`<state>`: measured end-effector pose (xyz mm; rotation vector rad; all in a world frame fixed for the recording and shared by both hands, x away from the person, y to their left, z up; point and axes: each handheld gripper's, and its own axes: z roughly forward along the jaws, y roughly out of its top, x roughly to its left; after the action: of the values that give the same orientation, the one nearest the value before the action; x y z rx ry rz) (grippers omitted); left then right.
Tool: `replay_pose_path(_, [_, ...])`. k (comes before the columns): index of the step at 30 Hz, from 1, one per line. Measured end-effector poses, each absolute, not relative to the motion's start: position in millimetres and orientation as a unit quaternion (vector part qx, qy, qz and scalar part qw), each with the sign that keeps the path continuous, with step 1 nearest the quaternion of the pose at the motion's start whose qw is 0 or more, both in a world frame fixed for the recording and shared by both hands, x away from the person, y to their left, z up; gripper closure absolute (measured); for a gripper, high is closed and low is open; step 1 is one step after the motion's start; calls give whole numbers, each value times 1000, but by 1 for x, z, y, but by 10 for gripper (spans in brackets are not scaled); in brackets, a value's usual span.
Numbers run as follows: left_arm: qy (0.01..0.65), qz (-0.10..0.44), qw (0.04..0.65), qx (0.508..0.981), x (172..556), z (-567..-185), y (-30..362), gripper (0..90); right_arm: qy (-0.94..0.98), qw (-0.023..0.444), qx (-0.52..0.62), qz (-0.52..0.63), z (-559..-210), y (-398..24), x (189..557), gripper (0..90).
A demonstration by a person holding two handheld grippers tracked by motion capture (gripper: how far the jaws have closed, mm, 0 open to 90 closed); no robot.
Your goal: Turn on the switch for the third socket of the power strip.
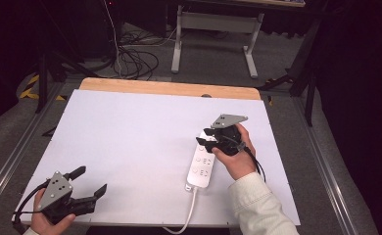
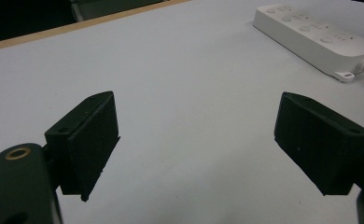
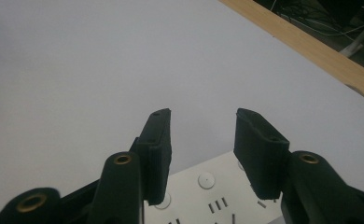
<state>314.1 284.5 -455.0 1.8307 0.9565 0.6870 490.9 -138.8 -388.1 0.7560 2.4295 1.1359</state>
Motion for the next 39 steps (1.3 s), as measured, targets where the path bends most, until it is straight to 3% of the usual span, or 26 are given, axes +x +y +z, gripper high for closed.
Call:
replay_pose_path(5, [389, 278, 462, 747, 315, -456, 284, 143, 862, 168, 272, 393, -390, -138, 496, 628])
replay_pose_path(8, [388, 278, 462, 748, 315, -456, 283, 143, 870, 158, 272, 381, -393, -137, 502, 750])
replay_pose_path(15, [388, 278, 462, 748, 315, -456, 283, 143, 887, 136, 274, 345, -405, -131, 513, 892])
replay_pose_path(39, [390, 279, 458, 748, 315, -456, 283, 145, 907, 94, 301, 280, -431, -124, 532, 900])
